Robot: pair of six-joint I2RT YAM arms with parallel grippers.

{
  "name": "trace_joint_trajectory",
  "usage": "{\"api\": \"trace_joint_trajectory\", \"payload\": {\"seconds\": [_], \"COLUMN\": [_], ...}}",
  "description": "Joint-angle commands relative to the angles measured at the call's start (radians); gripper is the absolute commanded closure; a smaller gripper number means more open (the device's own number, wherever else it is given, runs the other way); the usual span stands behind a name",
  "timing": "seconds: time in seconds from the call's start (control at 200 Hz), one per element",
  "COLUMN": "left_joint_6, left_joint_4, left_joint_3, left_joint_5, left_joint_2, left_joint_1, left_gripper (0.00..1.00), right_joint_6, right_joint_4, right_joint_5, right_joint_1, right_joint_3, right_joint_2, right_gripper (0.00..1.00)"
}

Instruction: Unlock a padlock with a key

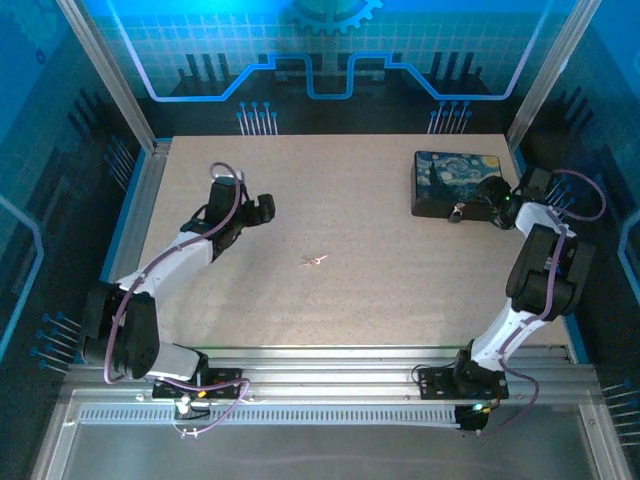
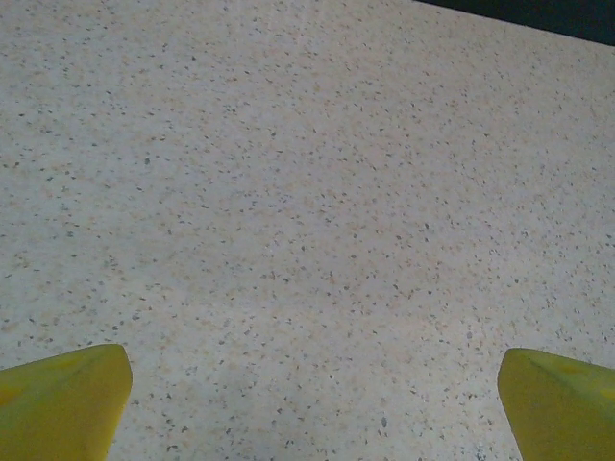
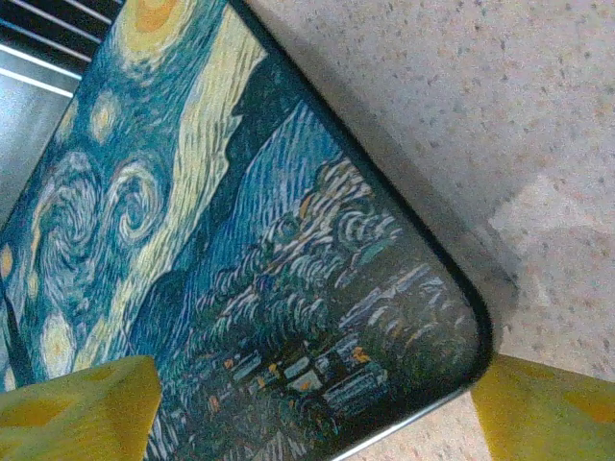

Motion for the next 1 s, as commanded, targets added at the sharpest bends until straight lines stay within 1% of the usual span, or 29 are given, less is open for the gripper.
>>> {"api": "trace_joint_trajectory", "payload": {"seconds": [0.0, 0.085, 0.215, 0.3, 0.47, 0.605, 0.725, 0.875, 0.905, 0.996], "left_joint_6": [0.009, 0.009, 0.011, 0.012, 0.014, 0.003, -0.035, -0.072, -0.085, -0.109], "left_joint_4": [-0.023, -0.029, -0.030, -0.029, -0.034, -0.065, -0.114, -0.208, -0.229, -0.272], "left_joint_3": [0.039, 0.051, 0.063, 0.069, 0.080, 0.098, 0.119, 0.139, 0.139, 0.127], "left_joint_5": [0.001, 0.001, 0.002, 0.000, -0.005, -0.006, 0.005, 0.000, 0.001, 0.027], "left_joint_2": [0.022, 0.030, 0.042, 0.050, 0.054, 0.063, 0.082, 0.115, 0.120, 0.137], "left_joint_1": [-0.011, -0.012, -0.014, -0.014, -0.014, -0.014, -0.023, -0.095, -0.112, -0.154], "left_gripper": [0.01, 0.01, 0.01, 0.01, 0.01, 0.01, 0.01, 0.02, 0.03, 0.10], "right_joint_6": [-0.012, -0.042, -0.100, -0.154, -0.198, -0.161, -0.116, -0.029, -0.012, 0.027], "right_joint_4": [-0.057, -0.089, -0.120, -0.135, -0.127, -0.078, -0.046, 0.021, 0.032, 0.051], "right_joint_5": [-0.043, -0.057, -0.123, -0.161, -0.211, -0.238, -0.232, -0.202, -0.193, -0.177], "right_joint_1": [-0.021, -0.023, -0.008, 0.030, 0.123, 0.207, 0.310, 0.438, 0.461, 0.519], "right_joint_3": [0.079, 0.115, 0.157, 0.177, 0.170, 0.132, 0.112, 0.093, 0.095, 0.118], "right_joint_2": [0.079, 0.129, 0.188, 0.211, 0.214, 0.186, 0.177, 0.183, 0.187, 0.202], "right_gripper": [0.15, 0.16, 0.23, 0.27, 0.28, 0.28, 0.27, 0.26, 0.26, 0.25]}}
